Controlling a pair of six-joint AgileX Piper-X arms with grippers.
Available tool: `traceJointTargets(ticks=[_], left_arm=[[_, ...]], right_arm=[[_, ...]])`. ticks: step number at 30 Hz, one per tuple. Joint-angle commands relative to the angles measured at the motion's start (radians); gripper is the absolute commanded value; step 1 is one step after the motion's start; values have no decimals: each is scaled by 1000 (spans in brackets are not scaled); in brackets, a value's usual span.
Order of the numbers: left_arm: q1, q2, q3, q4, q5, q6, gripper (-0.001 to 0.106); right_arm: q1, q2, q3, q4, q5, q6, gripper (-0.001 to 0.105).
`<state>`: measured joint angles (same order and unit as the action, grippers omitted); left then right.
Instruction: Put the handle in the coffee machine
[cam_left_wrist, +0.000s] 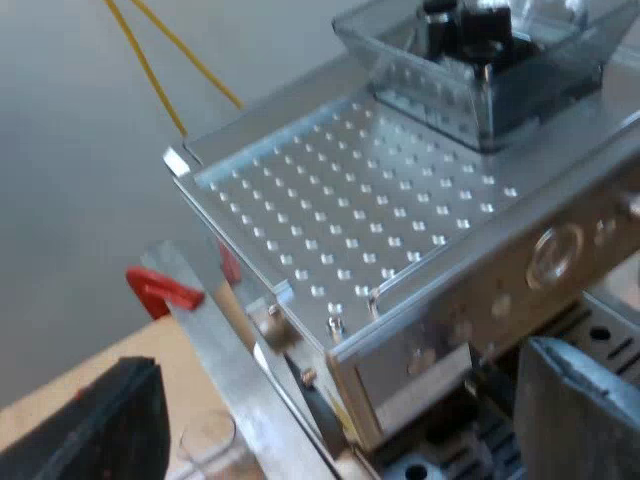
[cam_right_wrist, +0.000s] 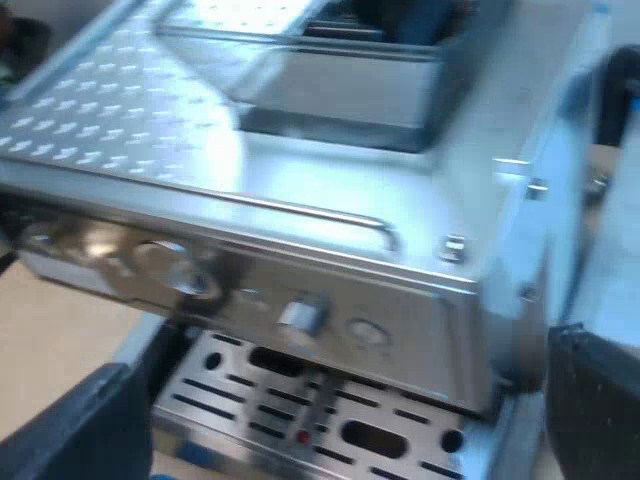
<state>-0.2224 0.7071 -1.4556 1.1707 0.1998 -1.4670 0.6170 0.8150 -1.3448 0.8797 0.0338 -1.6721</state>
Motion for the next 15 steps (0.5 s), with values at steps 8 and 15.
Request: traceJointTargets(ticks=[8,15], left_arm=[[161,-98,-4,94,22,-18,72],[253,-178,-2,152,20,-86,72]], right_arm=[[-189,-7,-12,94,-12,-79,80],[-225,-24,-8,209,55,-135,80]])
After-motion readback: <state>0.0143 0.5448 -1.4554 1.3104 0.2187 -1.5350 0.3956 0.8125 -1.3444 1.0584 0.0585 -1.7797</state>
